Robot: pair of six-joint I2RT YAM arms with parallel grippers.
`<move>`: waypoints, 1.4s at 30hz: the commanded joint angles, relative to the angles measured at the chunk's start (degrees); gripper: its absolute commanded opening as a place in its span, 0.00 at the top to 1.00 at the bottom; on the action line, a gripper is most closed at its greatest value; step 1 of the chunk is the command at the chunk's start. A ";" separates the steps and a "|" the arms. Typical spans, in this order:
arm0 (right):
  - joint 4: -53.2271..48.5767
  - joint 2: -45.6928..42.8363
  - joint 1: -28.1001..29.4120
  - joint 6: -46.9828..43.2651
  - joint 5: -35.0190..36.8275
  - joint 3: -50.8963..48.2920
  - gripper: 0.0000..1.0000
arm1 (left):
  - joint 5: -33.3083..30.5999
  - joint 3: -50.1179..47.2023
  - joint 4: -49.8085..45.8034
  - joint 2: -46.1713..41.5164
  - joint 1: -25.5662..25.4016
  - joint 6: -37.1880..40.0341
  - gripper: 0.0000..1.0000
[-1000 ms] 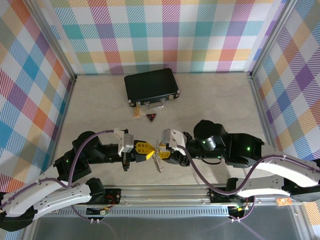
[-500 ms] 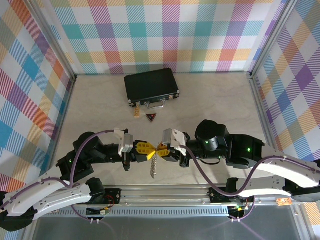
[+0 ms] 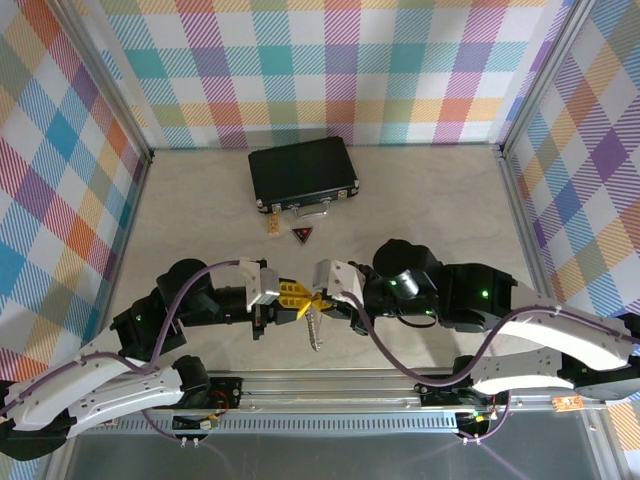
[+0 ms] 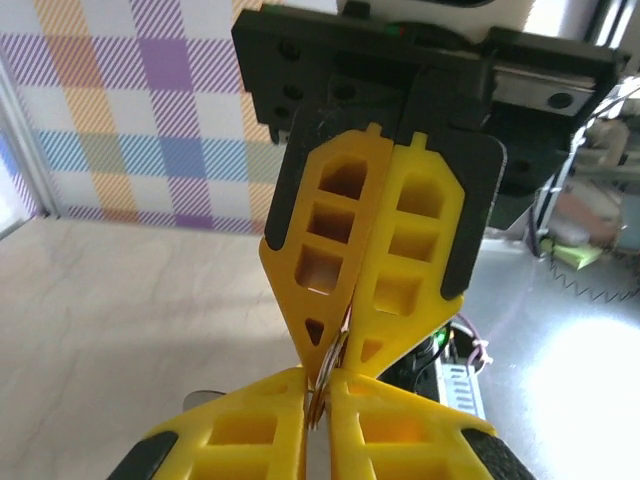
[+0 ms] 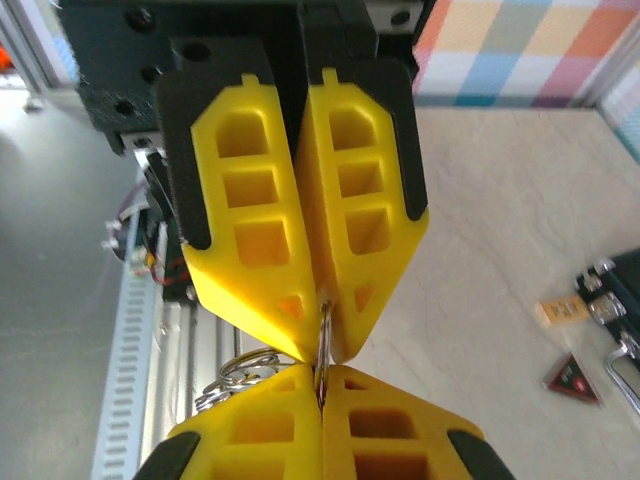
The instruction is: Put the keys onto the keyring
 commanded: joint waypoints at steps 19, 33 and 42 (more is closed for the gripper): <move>-0.47 1.51 0.12 1.63 -0.04 1.71 0.85 | 0.73 2.44 1.90 -0.70 -0.24 0.31 1.00; 6.95 -4.57 0.06 4.49 -2.72 -3.99 0.87 | 7.18 -1.26 13.77 -2.40 -0.26 -5.87 1.00; 4.49 -2.15 0.11 3.88 -3.59 -2.92 1.00 | 8.85 -1.97 16.28 -2.68 -0.26 -7.86 1.00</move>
